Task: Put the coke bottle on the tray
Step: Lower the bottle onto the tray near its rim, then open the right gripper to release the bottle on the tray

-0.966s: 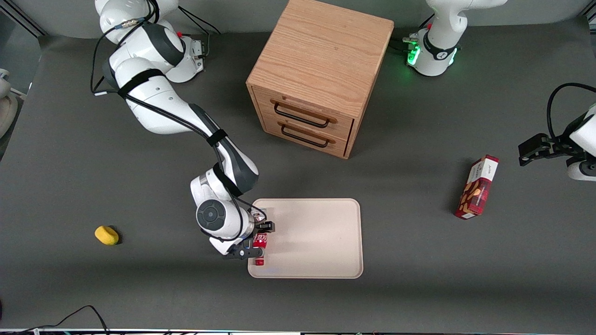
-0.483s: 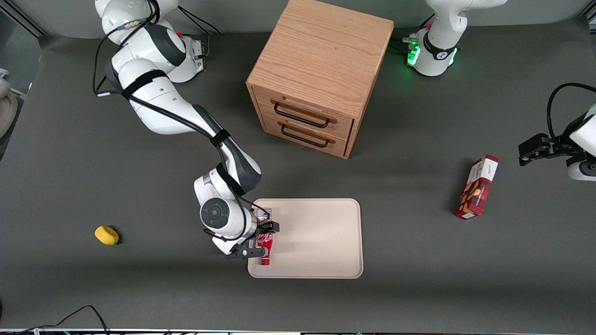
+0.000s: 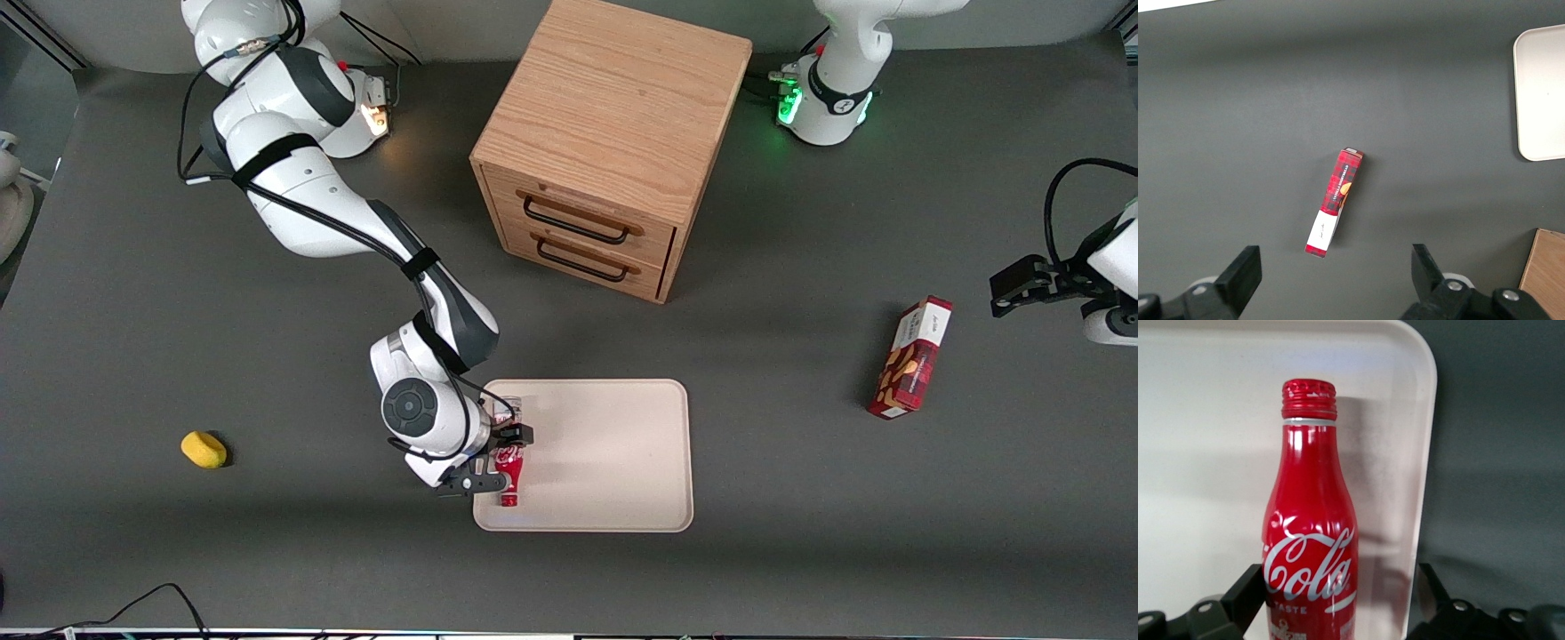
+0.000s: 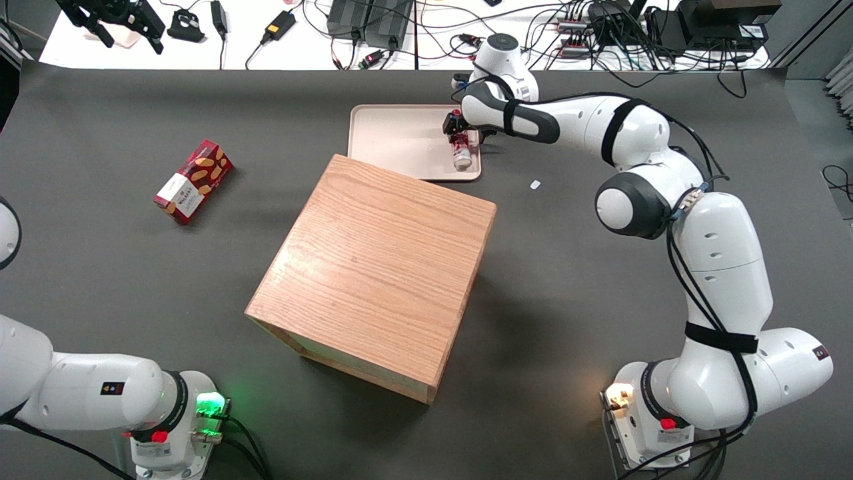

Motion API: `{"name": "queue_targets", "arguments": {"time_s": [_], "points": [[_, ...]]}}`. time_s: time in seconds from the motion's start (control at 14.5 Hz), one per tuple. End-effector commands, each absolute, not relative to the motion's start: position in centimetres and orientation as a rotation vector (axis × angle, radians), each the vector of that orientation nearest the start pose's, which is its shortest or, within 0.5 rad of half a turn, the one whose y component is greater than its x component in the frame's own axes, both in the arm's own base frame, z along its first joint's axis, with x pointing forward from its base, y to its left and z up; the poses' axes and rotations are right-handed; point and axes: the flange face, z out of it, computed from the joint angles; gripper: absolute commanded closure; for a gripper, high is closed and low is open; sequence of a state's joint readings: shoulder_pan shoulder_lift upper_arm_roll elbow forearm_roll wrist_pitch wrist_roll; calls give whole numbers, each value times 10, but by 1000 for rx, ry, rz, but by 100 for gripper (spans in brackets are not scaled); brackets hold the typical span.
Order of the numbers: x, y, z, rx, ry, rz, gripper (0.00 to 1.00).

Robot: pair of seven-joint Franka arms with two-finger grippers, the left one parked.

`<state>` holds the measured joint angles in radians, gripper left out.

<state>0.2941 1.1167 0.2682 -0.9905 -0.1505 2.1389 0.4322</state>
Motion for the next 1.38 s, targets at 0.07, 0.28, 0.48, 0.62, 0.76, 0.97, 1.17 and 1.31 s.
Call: {"name": "queue_targets", "arguments": {"time_s": [0.07,0.28,0.48,0.62,0.76,0.97,1.17,1.31], "points": [[711,349,187,-3019,-111,-41,0],[712,349,191,-3011,-106,-61,0],[715,351,207,-3003,-94,-87,0],[717,353,236,-2993,-102,-126,0],[714,354,256,-3000,-118,-132,0],[711,324,310,-3007,-105,-158,0],[698,275,363,-3046,-38,-153,0],[681,237,391,-3073,37,-150,0]]}}
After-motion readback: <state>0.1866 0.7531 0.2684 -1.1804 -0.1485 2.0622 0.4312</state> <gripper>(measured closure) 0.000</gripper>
